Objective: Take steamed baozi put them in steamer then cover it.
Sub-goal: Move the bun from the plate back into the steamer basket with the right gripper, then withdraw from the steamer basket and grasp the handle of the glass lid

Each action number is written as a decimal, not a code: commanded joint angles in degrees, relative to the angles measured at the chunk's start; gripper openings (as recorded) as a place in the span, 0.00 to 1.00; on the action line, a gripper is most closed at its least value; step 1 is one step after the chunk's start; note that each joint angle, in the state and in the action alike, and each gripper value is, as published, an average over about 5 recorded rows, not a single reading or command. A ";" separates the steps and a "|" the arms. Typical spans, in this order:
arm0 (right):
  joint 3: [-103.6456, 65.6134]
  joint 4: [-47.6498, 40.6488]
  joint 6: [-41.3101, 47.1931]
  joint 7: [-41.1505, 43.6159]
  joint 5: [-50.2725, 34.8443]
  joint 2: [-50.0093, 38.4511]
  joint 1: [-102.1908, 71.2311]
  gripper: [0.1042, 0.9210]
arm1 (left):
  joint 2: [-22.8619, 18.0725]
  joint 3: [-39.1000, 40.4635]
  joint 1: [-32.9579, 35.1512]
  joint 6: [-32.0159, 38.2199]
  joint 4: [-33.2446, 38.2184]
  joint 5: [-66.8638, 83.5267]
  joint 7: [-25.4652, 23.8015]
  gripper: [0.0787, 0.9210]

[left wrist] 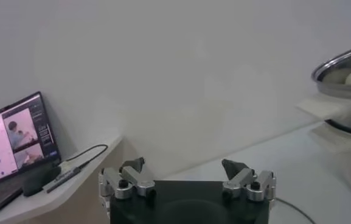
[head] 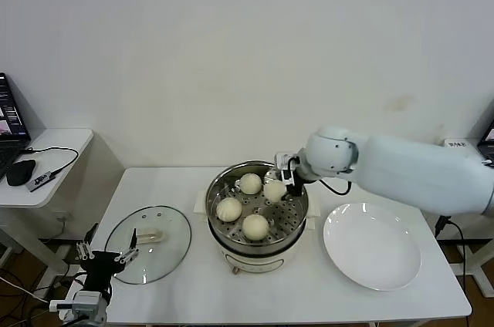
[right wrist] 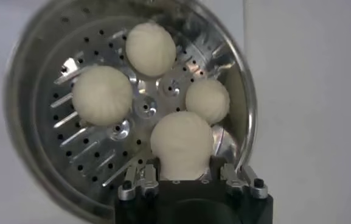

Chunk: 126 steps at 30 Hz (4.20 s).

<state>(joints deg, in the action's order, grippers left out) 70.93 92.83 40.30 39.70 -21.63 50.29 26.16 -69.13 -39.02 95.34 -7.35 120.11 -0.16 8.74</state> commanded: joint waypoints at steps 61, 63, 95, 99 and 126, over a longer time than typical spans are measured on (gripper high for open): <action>-98.09 15.48 -41.39 -42.28 2.48 -5.78 -91.30 0.88 | 0.14 2.13 -2.26 1.16 -3.29 -0.97 0.39 0.88; -104.07 14.98 -42.66 -39.42 3.57 -0.48 -95.22 0.88 | 0.29 1.99 -2.47 1.67 -3.95 -1.59 0.44 0.88; -133.33 18.27 -41.87 -26.04 6.95 30.29 -117.03 0.88 | 7.41 5.38 -7.22 10.79 -20.99 -70.64 1.41 0.88; -133.19 18.71 -41.60 -26.03 7.60 31.13 -117.06 0.88 | 7.00 6.74 -9.74 10.54 -23.80 -70.52 1.05 0.88; -132.98 18.81 -41.35 -25.61 9.72 33.12 -117.82 0.88 | 6.77 12.49 -26.55 8.29 -38.35 -69.19 -1.25 0.88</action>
<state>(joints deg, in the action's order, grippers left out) -61.68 111.70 -1.15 13.99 -12.22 82.92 -91.29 -62.39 -27.92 73.51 1.04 86.52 -68.70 7.78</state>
